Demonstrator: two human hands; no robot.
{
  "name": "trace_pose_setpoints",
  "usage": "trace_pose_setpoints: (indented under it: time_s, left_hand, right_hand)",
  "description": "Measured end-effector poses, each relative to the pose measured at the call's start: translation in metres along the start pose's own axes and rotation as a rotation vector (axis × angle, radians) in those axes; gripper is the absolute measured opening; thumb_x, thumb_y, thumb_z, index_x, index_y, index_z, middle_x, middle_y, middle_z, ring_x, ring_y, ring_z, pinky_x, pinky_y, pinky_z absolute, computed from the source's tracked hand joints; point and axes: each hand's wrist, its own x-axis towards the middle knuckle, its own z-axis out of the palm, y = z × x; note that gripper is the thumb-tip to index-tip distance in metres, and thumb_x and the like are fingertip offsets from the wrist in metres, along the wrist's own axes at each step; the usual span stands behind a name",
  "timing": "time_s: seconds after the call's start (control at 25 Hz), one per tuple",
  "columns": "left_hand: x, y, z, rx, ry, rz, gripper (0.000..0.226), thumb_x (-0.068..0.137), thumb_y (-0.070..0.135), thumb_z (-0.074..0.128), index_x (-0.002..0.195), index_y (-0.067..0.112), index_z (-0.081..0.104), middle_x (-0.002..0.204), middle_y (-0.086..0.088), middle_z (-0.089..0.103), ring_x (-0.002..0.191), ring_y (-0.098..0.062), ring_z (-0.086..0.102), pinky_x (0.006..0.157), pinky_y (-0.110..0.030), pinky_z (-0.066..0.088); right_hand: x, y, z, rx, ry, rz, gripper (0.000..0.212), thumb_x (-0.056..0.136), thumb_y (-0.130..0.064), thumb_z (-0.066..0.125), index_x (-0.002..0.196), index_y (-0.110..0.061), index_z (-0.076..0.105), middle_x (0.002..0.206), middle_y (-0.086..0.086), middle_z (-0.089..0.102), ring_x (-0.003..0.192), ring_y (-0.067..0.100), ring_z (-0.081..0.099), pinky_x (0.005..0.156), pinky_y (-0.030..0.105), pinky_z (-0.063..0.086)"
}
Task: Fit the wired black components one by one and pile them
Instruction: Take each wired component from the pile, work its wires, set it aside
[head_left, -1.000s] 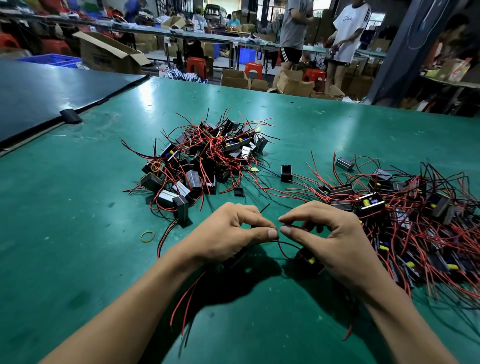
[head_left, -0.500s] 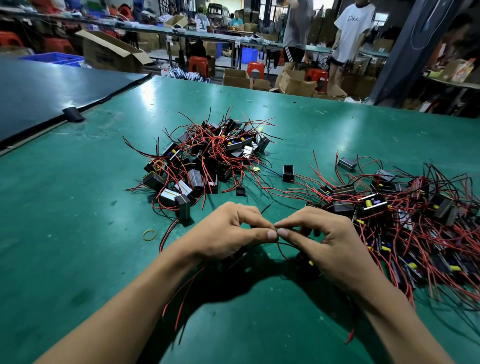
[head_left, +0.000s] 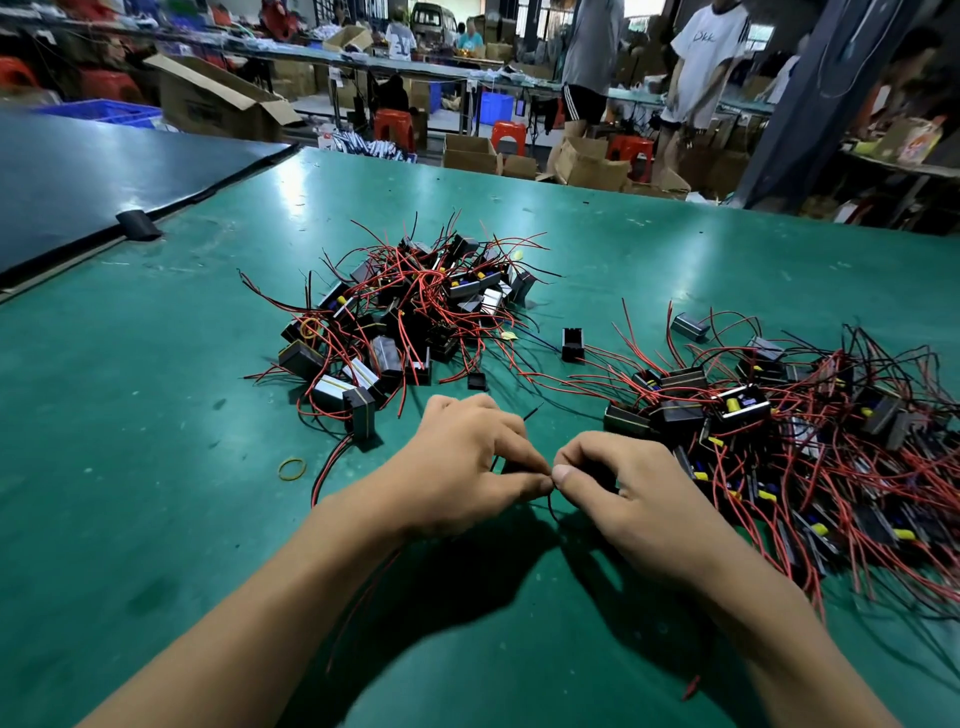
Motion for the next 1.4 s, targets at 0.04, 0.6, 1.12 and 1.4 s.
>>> trace_pose_setpoints:
  time_s: [0.04, 0.6, 1.12, 1.4]
  left_hand:
    - [0.000, 0.002, 0.001, 0.055, -0.005, 0.013, 0.009, 0.086, 0.040, 0.071, 0.089, 0.035, 0.078, 0.075, 0.015, 0.058, 0.089, -0.010, 0.048, 0.089, -0.040, 0.030]
    - [0.001, -0.008, 0.001, -0.242, -0.003, -0.068, 0.011, 0.084, 0.030, 0.075, 0.090, 0.022, 0.080, 0.077, -0.001, 0.063, 0.082, -0.017, 0.054, 0.083, -0.039, 0.041]
    - [0.000, 0.000, 0.004, -0.079, 0.072, 0.015, 0.010, 0.086, 0.033, 0.073, 0.091, 0.027, 0.080, 0.075, 0.009, 0.063, 0.082, -0.011, 0.048, 0.086, -0.051, 0.040]
    - [0.001, -0.008, 0.003, -0.245, 0.038, -0.075, 0.008, 0.084, 0.027, 0.075, 0.087, 0.022, 0.080, 0.071, 0.010, 0.058, 0.078, -0.008, 0.053, 0.078, -0.030, 0.041]
  right_hand:
    - [0.001, 0.000, 0.000, 0.025, -0.035, 0.045, 0.021, 0.093, -0.024, 0.063, 0.073, -0.022, 0.061, 0.060, -0.015, 0.054, 0.058, 0.004, 0.047, 0.056, 0.024, 0.038]
    - [0.000, 0.010, -0.009, 0.021, 0.116, -0.284, 0.014, 0.084, -0.033, 0.076, 0.094, -0.024, 0.080, 0.083, -0.014, 0.069, 0.067, 0.017, 0.064, 0.057, 0.040, 0.049]
    - [0.001, 0.003, 0.002, 0.281, -0.003, 0.127, 0.021, 0.093, -0.022, 0.067, 0.072, -0.019, 0.068, 0.061, -0.010, 0.054, 0.057, 0.005, 0.045, 0.056, 0.023, 0.038]
    - [-0.003, 0.000, -0.005, 0.128, 0.178, -0.049, 0.009, 0.082, -0.021, 0.081, 0.083, -0.026, 0.073, 0.075, -0.015, 0.067, 0.064, 0.006, 0.059, 0.060, 0.018, 0.048]
